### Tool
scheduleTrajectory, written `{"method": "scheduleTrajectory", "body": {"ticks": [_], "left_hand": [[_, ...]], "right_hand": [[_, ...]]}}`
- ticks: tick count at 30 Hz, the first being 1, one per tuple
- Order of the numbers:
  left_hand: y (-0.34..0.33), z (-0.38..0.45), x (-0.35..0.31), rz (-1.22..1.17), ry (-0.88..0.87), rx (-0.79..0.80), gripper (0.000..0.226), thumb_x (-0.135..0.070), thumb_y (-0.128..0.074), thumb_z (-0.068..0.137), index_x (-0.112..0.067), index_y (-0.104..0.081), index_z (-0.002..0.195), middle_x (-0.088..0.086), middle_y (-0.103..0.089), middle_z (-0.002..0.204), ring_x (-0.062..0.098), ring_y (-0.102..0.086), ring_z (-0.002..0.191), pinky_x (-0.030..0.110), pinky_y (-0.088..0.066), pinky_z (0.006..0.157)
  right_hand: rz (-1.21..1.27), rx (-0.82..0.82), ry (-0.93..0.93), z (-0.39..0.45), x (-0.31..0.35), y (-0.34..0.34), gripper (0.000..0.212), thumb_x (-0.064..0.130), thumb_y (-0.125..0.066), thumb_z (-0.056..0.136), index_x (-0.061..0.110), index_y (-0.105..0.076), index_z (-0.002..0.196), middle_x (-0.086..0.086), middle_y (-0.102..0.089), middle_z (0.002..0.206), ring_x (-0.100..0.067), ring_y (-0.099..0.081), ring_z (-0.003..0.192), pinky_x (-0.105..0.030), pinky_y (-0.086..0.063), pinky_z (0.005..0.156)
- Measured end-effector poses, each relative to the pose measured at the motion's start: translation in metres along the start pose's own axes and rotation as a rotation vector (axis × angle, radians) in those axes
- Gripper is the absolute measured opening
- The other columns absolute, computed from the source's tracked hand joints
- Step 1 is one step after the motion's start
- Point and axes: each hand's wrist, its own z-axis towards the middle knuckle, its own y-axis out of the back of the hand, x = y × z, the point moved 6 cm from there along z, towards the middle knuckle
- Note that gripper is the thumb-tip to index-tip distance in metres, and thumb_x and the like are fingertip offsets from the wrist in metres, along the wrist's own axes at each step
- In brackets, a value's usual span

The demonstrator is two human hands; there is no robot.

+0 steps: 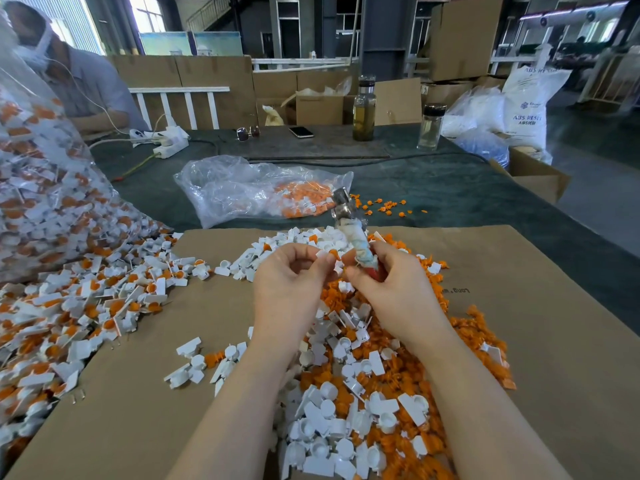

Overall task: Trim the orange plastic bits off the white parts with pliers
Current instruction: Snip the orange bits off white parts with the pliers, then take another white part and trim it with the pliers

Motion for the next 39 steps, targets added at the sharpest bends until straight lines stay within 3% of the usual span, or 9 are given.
{"method": "scheduleTrajectory", "body": {"ticks": [2,8,10,12,14,18,25,30,39], "left_hand": [[0.004,0.002,0.0,-0.031,-0.02,-0.007,0.009,-0.014,-0.074,0.088,-0.016,-0.068,0.082,-0.005,-0.073,0.067,0.008,-0.072,0.066,0.015,-0.055,0.062],[0.013,0.006,-0.001,-0.182,-0.048,-0.007,0.01,-0.005,-0.068,0.091,-0.011,-0.066,0.084,-0.006,-0.07,0.066,0.005,-0.07,0.063,0.013,-0.054,0.064],[0.014,0.008,-0.002,-0.205,-0.061,0.005,0.009,-0.003,-0.067,0.091,-0.009,-0.065,0.085,-0.003,-0.068,0.069,0.005,-0.069,0.063,0.013,-0.053,0.064],[0.014,0.008,-0.004,-0.207,-0.074,0.015,0.007,-0.002,-0.065,0.092,-0.007,-0.064,0.087,0.001,-0.067,0.073,0.003,-0.068,0.062,0.013,-0.053,0.064],[0.015,0.008,-0.004,-0.204,-0.083,0.024,0.005,-0.003,-0.065,0.093,-0.005,-0.064,0.089,0.003,-0.066,0.075,0.003,-0.067,0.062,0.012,-0.052,0.063],[0.015,0.008,-0.005,-0.191,-0.101,0.051,0.005,-0.005,-0.065,0.093,-0.001,-0.064,0.095,0.004,-0.067,0.077,0.003,-0.067,0.064,0.012,-0.052,0.064],[0.015,0.007,-0.005,-0.188,-0.103,0.082,0.006,-0.005,-0.065,0.093,-0.008,-0.065,0.088,-0.007,-0.066,0.068,0.004,-0.067,0.065,0.013,-0.052,0.064],[0.016,0.009,-0.005,-0.21,-0.09,0.074,0.006,-0.003,-0.064,0.093,-0.007,-0.065,0.088,-0.009,-0.067,0.066,0.004,-0.066,0.063,0.014,-0.054,0.066],[0.017,0.011,-0.001,-0.252,-0.062,0.07,0.007,-0.001,-0.063,0.093,-0.007,-0.065,0.088,-0.008,-0.065,0.067,0.007,-0.065,0.063,0.021,-0.058,0.072]], "right_hand": [[0.022,0.07,-0.032,0.0,-0.003,0.003,0.01,0.022,-0.065,0.089,0.022,-0.065,0.099,0.003,-0.068,0.088,-0.011,-0.064,0.083,-0.033,-0.054,0.074],[-0.014,0.322,-0.088,-0.005,-0.01,0.0,0.014,0.023,-0.067,0.088,0.025,-0.063,0.101,0.003,-0.068,0.097,-0.012,-0.064,0.09,-0.038,-0.052,0.086],[-0.011,0.367,-0.077,-0.006,-0.009,-0.003,0.017,0.022,-0.068,0.087,0.032,-0.061,0.1,0.009,-0.066,0.096,-0.003,-0.063,0.088,-0.03,-0.052,0.086],[-0.009,0.394,-0.069,-0.007,-0.007,-0.004,0.028,0.021,-0.068,0.087,0.044,-0.052,0.091,0.021,-0.058,0.089,0.016,-0.057,0.083,-0.007,-0.046,0.075],[-0.02,0.408,-0.074,-0.007,-0.007,-0.003,0.034,0.021,-0.068,0.088,0.047,-0.047,0.089,0.027,-0.053,0.091,0.022,-0.053,0.081,-0.003,-0.042,0.071],[-0.028,0.435,-0.089,-0.008,-0.007,-0.004,0.03,0.02,-0.067,0.088,0.029,-0.057,0.116,0.012,-0.064,0.104,-0.002,-0.061,0.091,-0.027,-0.048,0.085],[-0.088,0.455,-0.089,-0.009,-0.008,-0.008,0.044,0.022,-0.065,0.089,0.023,-0.052,0.131,0.015,-0.06,0.102,-0.005,-0.058,0.091,-0.025,-0.047,0.081],[-0.103,0.427,-0.027,-0.009,-0.007,-0.009,0.017,0.013,-0.06,0.087,0.029,-0.061,0.093,0.023,-0.057,0.062,0.002,-0.051,0.055,-0.018,-0.039,0.052],[-0.179,0.393,0.007,-0.007,-0.003,-0.013,0.024,0.011,-0.057,0.085,0.034,-0.059,0.079,0.008,-0.06,0.074,-0.002,-0.053,0.057,-0.03,-0.045,0.055]]}}
